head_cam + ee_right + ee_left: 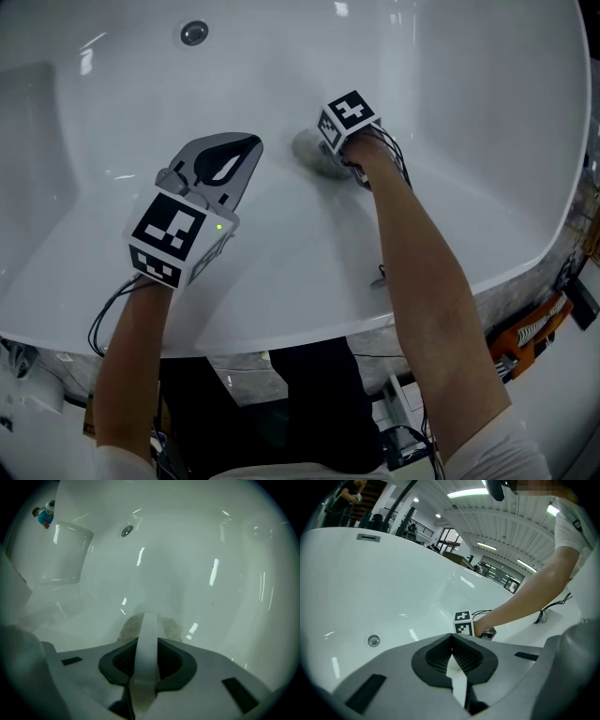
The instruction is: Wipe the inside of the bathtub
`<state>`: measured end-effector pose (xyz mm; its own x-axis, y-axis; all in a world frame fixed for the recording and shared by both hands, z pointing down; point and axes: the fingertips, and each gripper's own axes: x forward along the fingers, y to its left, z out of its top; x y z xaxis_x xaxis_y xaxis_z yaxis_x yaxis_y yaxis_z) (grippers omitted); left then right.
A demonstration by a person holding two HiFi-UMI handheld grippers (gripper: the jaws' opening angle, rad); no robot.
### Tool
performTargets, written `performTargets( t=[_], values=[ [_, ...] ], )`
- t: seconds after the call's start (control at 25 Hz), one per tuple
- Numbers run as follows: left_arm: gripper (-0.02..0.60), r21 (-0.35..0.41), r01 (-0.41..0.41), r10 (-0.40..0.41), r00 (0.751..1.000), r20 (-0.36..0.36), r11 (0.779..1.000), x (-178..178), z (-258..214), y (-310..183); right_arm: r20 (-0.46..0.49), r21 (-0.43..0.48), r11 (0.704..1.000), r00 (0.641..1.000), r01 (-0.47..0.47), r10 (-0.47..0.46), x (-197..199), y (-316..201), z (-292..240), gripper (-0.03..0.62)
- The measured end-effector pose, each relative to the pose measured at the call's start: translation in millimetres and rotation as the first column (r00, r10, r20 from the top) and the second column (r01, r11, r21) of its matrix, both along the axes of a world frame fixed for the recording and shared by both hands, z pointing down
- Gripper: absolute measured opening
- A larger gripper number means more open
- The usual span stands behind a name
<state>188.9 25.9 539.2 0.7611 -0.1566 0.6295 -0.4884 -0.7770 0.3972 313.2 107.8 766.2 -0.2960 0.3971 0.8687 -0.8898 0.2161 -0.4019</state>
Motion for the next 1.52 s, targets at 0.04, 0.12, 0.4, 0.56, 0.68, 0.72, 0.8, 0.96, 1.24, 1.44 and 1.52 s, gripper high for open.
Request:
performTargets(
  t=[0.04,0.12,0.4,0.56,0.68,0.72,0.8,0.96,1.24,1.44,1.52],
  values=[
    [0.012,-0.002,-0.01,0.01,1.0,0.002,1.0,5,1,2,-0.002,0.0,1.0,1.0,-0.002,0.002,6,0,1,0.091],
    [0.011,-0.006,-0.03,0.03,1.0,0.002,1.0,15,4,6,-0.008,-0.001,1.0,1.0,-0.007,0.007,18,2,2,0.091],
    [0.012,-0.008,-0.064,0.064,0.998,-0.001,0.998,44,10,11,-0.056,0.005,1.0,0.998,-0.012,0.012,75,8,6,0.091],
    [0.012,-0.004,-0.074,0.074,0.997,-0.006,0.997,58,2,15,-0.103,0.011,1.0,0.995,-0.009,0.01,118,16,-1,0.091],
    [0.012,-0.004,-0.084,0.084,0.997,0.0,0.997,76,2,19,-0.133,0.017,1.0,0.991,-0.026,0.028,156,21,-4,0.091],
    [0.012,-0.004,-0.086,0.086,0.996,0.001,0.996,81,2,20,-0.146,0.016,1.0,0.989,-0.022,0.024,167,22,-5,0.091],
    [0.012,-0.007,-0.094,0.094,0.996,0.003,0.996,82,4,22,-0.166,0.012,1.0,0.986,-0.014,0.016,180,24,-7,0.091],
    [0.012,-0.01,-0.104,0.104,0.995,0.004,0.995,83,5,23,-0.192,0.009,1.0,0.981,-0.026,0.027,194,29,-9,0.091],
    [0.012,-0.012,-0.115,0.115,0.993,-0.002,0.993,84,5,19,-0.248,-0.007,1.0,0.969,0.003,-0.005,218,33,-16,0.091],
    [0.012,-0.005,-0.119,0.119,0.993,-0.005,0.993,76,-10,20,-0.27,-0.009,1.0,0.963,-0.011,0.009,223,37,-36,0.091],
    [0.012,-0.002,-0.125,0.125,0.992,-0.002,0.992,72,-16,20,-0.278,-0.015,1.0,0.961,0.006,-0.009,223,38,-45,0.091]
  ],
)
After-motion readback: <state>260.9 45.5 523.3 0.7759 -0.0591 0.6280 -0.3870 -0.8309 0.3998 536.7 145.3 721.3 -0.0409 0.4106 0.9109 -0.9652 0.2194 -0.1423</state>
